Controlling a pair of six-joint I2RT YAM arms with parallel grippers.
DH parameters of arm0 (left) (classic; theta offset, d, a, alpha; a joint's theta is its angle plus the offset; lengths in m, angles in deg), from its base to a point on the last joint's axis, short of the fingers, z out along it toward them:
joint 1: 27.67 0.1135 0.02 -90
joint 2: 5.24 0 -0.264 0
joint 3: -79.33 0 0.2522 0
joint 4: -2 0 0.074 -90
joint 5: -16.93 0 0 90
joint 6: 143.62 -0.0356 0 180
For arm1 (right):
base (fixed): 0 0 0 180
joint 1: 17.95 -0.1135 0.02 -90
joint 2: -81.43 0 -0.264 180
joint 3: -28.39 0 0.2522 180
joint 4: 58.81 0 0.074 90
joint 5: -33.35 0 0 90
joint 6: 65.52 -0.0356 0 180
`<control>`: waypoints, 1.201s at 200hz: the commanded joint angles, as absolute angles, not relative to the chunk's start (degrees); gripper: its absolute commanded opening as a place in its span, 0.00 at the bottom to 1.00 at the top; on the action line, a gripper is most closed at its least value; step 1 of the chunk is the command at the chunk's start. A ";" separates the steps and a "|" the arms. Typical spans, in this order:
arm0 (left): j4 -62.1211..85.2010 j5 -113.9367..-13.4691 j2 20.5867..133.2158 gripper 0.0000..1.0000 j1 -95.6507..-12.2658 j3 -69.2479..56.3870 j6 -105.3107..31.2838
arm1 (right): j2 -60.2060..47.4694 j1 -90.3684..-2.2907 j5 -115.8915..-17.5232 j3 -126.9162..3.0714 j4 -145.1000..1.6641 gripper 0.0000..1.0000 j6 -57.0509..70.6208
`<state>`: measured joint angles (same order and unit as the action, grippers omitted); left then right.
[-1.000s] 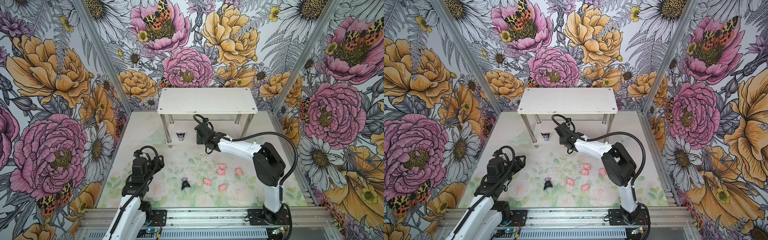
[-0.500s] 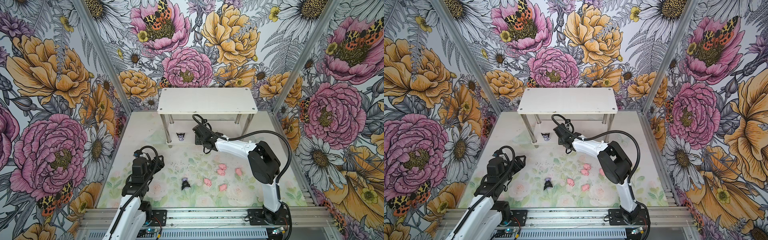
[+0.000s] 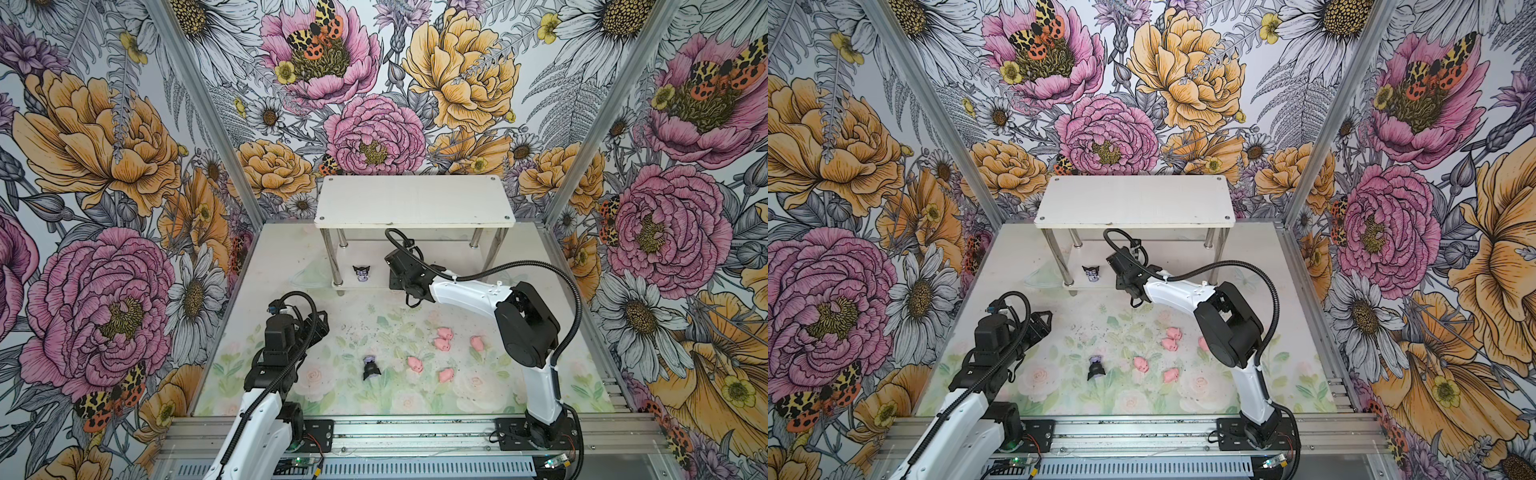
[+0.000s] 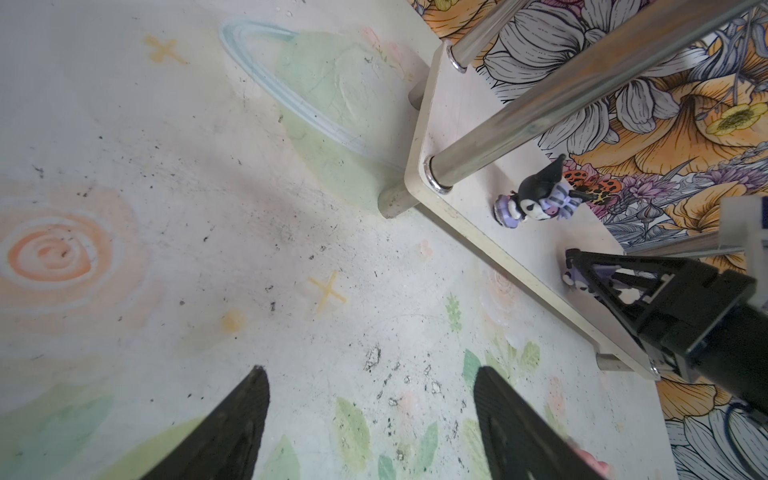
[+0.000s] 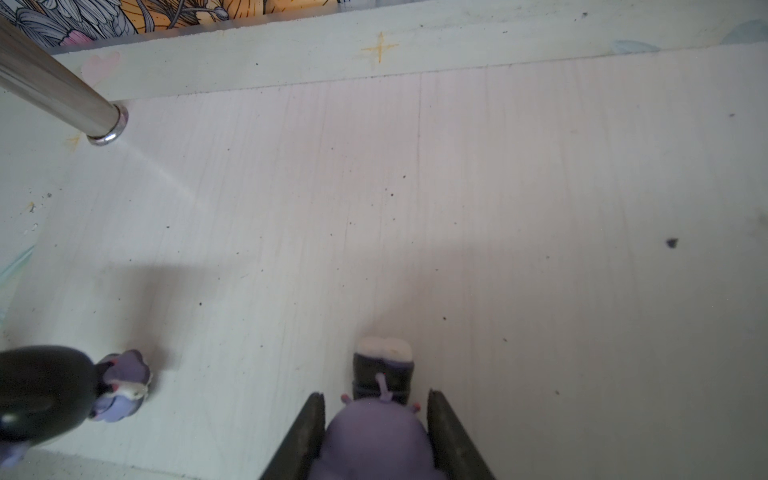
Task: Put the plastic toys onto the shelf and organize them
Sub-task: 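Lower the figure onto the lower tier beside the first Kuromi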
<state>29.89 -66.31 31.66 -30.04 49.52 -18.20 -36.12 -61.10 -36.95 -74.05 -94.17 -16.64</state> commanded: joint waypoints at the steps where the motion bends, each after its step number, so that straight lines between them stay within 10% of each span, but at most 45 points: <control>1: 28.77 -65.50 31.56 0.80 -29.58 49.82 -19.30 | -37.73 -61.07 -36.80 -75.44 -94.01 0.35 -17.27; 240: 28.84 -65.12 31.06 0.82 -29.54 49.99 -19.45 | -35.68 -62.41 -39.66 -76.34 -94.20 0.72 -18.21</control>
<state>29.85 -66.11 31.62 -30.04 49.52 -18.20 -36.69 -61.91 -39.01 -74.53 -94.24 -16.77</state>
